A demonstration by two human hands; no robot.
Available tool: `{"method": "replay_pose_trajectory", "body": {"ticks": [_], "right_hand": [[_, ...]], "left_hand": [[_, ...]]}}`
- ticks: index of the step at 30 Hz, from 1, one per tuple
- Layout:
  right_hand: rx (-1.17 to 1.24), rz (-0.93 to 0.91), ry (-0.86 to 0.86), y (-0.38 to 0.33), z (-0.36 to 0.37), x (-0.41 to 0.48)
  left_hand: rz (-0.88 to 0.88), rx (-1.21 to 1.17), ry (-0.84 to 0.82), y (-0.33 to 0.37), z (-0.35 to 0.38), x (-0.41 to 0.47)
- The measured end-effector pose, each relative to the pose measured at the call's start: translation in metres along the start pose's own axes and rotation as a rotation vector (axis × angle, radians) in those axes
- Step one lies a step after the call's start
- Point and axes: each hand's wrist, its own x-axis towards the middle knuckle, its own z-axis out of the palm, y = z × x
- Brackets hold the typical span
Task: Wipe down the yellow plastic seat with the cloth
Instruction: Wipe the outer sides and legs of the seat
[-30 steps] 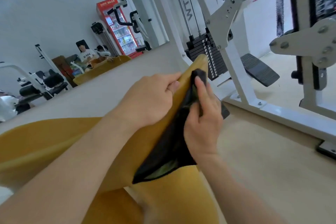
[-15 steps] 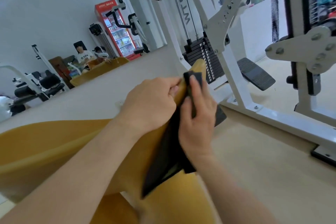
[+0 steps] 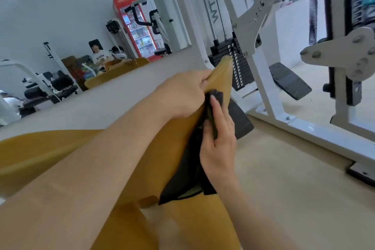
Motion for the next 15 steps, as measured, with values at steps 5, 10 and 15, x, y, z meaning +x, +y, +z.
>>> {"method": "replay_pose_trajectory", "body": {"ticks": [5,10,15], "right_hand": [[0.166,0.403,0.15,0.026,-0.002,0.035],[0.072,0.085,0.093,-0.035,0.031,-0.034],[-0.122,-0.14,0.061,-0.017,0.024,-0.023]], "left_hand": [[0.003,0.118,0.05,-0.044,-0.002,-0.053],[0.08,0.183,0.293,-0.042,0.011,-0.051],[0.088,-0.004,0.083,-0.051,-0.01,-0.045]]}}
